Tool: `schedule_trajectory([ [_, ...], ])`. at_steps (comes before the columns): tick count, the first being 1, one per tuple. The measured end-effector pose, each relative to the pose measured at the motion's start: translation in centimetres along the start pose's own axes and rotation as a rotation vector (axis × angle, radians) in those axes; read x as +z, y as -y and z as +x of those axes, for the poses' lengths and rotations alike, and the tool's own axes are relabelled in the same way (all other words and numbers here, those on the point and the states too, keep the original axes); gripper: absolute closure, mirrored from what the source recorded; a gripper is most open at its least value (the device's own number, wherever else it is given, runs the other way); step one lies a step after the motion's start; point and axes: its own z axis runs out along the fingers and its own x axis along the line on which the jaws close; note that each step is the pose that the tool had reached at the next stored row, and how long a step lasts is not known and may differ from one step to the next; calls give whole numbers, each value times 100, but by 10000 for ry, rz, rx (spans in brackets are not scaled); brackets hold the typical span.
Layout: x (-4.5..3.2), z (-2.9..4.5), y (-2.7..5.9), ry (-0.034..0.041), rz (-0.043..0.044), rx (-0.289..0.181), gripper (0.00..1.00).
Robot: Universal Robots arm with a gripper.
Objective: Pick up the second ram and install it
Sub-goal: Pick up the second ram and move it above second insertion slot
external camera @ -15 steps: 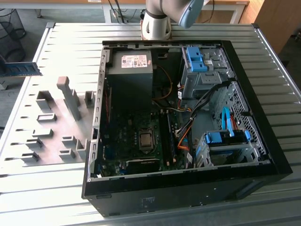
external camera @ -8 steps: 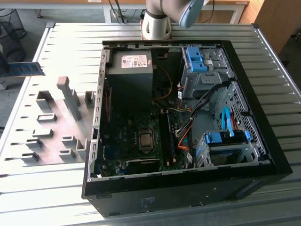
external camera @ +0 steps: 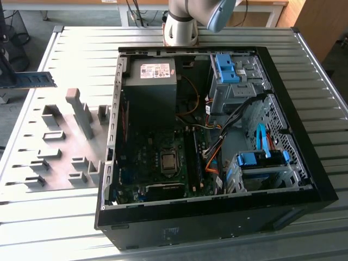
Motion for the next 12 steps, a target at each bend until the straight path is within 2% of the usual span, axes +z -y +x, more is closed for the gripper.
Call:
schedule_trajectory([
  [12, -4, 0, 119, -1, -1, 0, 86],
])
